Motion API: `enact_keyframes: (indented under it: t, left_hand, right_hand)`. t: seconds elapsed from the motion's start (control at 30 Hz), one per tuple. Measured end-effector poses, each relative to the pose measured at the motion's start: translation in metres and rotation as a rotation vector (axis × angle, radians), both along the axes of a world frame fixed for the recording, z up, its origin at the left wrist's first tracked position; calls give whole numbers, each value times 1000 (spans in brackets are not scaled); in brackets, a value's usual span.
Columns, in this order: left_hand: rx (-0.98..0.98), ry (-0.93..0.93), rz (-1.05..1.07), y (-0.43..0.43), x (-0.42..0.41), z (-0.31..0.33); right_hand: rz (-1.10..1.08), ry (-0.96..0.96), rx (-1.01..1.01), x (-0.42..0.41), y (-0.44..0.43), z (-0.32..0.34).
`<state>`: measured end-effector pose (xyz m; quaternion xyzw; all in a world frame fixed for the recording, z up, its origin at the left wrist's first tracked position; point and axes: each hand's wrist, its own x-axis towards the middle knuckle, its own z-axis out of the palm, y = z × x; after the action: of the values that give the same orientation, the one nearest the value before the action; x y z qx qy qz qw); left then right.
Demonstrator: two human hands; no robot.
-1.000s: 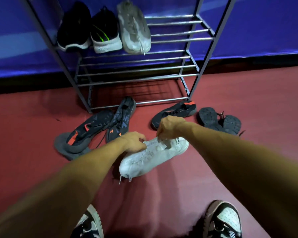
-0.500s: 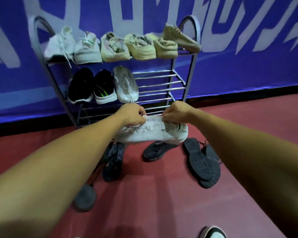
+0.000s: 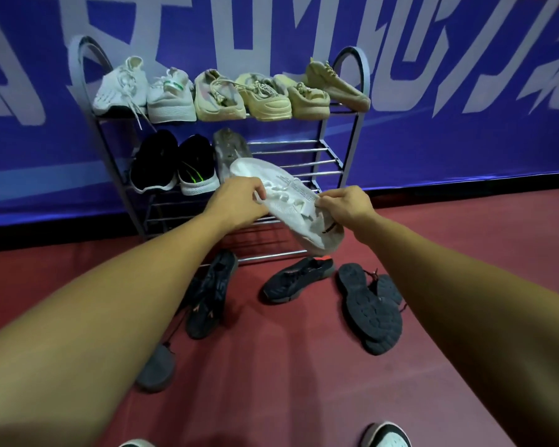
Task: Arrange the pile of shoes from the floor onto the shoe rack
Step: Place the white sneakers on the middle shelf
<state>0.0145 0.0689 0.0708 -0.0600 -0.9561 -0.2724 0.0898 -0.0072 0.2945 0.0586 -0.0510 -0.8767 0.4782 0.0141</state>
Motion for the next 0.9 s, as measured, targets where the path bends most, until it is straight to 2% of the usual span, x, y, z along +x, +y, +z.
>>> enact_keyframes:
  t: [0.07,0.2,0.3,0.5,0.6,0.7,0.8,0.9]
  left_hand:
    - [81,1,50,-1,-2,0]
    - [143,-220,33,6,-3,-13]
    - [175,-291,-18,20,-5,-22]
    - [524,-311,15,34,-14,-26]
    - [574,-319,19,33,-23,-35]
    - [484,-267,24,31,-30,-38]
    - [453,-230,27,31,-40,-35]
    - [502,-195,108,33,-57,-34]
  right_hand:
    - [-54,-1,-64,-3,-3,-4]
    - [-132,-24,-143,-9,-11,-12]
    - [-175,-43,-155,-15,-20,-18]
    - [-352,-91,-268,-32,-33,-20]
    - [-319,-117,-364,-44,-36,-25]
    - [-294,-84,-370,-53,-39,-28]
    - [-176,-32,-420,-62,-43,-28]
    - [-62,-31,-450,-74,-41,-32]
